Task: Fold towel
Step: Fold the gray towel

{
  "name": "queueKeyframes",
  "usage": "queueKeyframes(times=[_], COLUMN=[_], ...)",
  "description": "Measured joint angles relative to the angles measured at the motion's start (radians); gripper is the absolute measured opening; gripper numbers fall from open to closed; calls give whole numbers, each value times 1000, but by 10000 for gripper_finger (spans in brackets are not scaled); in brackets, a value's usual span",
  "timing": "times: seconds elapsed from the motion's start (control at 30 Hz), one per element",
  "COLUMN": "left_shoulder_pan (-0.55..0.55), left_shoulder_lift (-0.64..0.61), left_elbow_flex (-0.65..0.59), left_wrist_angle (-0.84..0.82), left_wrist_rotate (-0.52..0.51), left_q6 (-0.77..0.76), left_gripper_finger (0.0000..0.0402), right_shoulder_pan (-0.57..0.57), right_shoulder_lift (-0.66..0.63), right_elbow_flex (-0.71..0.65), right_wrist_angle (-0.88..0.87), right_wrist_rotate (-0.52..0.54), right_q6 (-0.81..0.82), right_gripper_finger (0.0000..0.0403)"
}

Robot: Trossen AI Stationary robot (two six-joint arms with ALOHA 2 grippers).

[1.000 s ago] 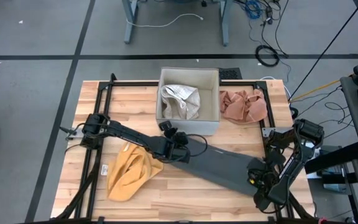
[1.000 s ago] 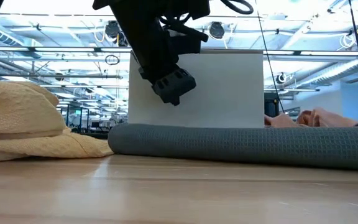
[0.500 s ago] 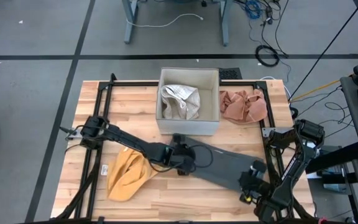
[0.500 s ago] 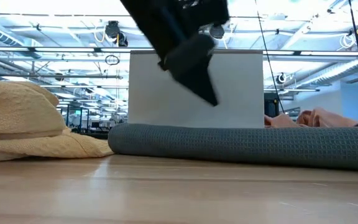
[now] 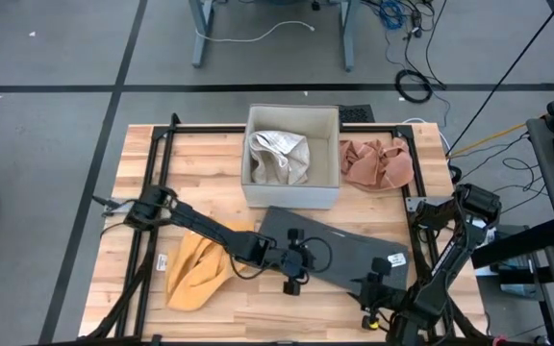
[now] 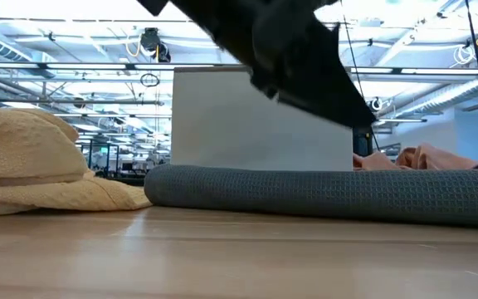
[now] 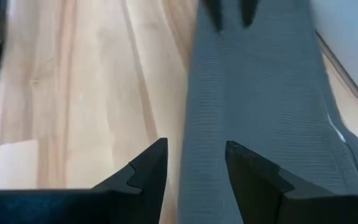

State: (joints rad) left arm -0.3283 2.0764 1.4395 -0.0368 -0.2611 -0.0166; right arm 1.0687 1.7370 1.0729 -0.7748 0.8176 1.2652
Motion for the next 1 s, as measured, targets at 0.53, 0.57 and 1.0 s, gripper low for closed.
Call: queueKeyframes(times=[0.53,0.57,1.0], left_shoulder_pan=[2,2,-12], left_shoulder_lift=[154,154,152], left_elbow_flex=[0,0,2], left_wrist_angle=[74,71,26], left_wrist_rotate=[-3,-5,18], left_q6=[-29,-28,-26], left_gripper_finger=[119,119,119], right_shoulder_pan=[-86,-88,-79], right_shoulder_lift=[125,133,91], right_elbow_flex=[-51,-51,-51], right_wrist_angle=[47,46,80], right_wrist_rotate=[-183,-198,-278], right_q6=[5,6,-36], right_gripper_finger=[151,151,150])
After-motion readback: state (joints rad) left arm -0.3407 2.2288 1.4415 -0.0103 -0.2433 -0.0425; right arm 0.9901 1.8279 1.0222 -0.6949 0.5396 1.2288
